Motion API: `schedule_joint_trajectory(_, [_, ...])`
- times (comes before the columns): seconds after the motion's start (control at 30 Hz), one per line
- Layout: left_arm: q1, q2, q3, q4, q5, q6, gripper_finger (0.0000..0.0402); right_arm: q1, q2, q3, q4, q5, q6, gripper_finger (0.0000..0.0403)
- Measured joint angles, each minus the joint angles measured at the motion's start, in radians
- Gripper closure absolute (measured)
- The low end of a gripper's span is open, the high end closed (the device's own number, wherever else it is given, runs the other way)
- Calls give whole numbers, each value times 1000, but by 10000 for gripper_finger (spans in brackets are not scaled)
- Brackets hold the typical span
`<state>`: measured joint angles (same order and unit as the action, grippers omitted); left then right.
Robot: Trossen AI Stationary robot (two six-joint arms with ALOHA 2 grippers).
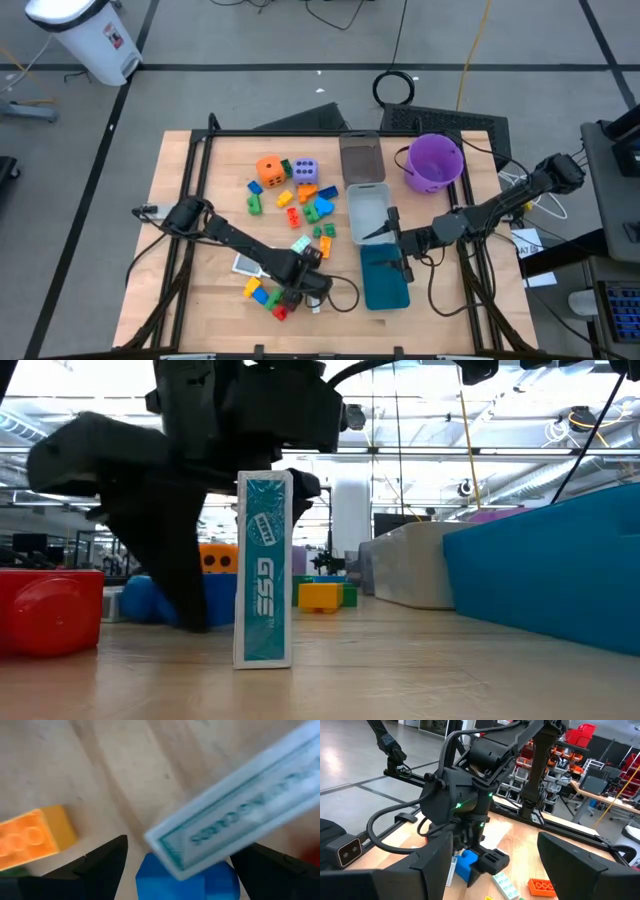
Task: Pick & Place Toys
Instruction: Put the blue deck of cards into the blue bin
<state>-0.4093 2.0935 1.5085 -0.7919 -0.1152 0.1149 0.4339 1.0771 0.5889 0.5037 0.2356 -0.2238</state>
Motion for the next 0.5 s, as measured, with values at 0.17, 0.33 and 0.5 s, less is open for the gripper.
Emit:
schedule_joint_trajectory(0.17, [-2, -16, 2, 0, -27, 15, 69, 0, 0, 0, 0, 0, -1, 138])
schedule_joint_trajectory(0.33, [-20, -59, 2, 10, -17, 7, 81, 0, 0, 0, 0, 0, -1, 138])
schedule_joint_trajectory(0.5, [-46, -104, 2, 33, -17, 12, 93, 0, 0, 0, 0, 0, -1, 138])
